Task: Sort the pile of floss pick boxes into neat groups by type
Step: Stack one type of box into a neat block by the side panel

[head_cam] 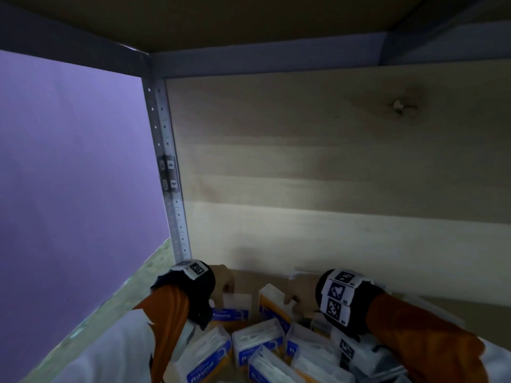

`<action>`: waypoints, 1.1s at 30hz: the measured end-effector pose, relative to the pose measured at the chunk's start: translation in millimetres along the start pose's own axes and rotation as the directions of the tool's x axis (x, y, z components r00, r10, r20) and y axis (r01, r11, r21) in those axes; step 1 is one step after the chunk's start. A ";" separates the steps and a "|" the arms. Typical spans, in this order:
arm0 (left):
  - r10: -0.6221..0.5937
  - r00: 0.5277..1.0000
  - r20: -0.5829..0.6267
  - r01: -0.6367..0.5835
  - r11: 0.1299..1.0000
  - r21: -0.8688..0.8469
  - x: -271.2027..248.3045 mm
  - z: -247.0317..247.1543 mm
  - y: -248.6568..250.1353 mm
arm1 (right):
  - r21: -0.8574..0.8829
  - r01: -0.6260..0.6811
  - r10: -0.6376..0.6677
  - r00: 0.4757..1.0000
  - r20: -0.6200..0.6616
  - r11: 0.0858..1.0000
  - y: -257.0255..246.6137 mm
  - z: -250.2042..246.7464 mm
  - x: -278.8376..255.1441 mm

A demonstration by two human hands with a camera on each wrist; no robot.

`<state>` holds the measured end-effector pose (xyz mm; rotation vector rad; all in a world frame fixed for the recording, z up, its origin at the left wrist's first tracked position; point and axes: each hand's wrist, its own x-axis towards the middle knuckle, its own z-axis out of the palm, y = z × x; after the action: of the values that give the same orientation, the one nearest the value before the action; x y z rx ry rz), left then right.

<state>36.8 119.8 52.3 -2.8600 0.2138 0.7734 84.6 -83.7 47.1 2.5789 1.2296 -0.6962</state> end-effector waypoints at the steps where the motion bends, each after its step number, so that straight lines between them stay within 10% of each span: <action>1: -0.008 1.000 -0.007 0.008 1.000 0.003 -1.0 0.5 -5.4 | -0.013 0.000 0.000 1.000 -0.013 1.000 -1.2 -3.0 0.0; 23: -0.067 0.998 0.020 0.067 0.998 0.002 -4.2 20.8 -51.5 | -0.056 -0.142 0.140 0.990 -0.022 0.988 -12.6 -4.0 106.5; 33: -0.112 0.994 0.017 0.109 0.988 0.106 -1.9 25.6 -51.2 | 0.062 -0.167 0.173 0.977 -0.124 0.984 -35.0 -40.2 56.2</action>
<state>32.1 175.0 37.9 -2.7368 0.0886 0.7499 101.3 -8.5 54.9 2.7689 1.0208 -0.5404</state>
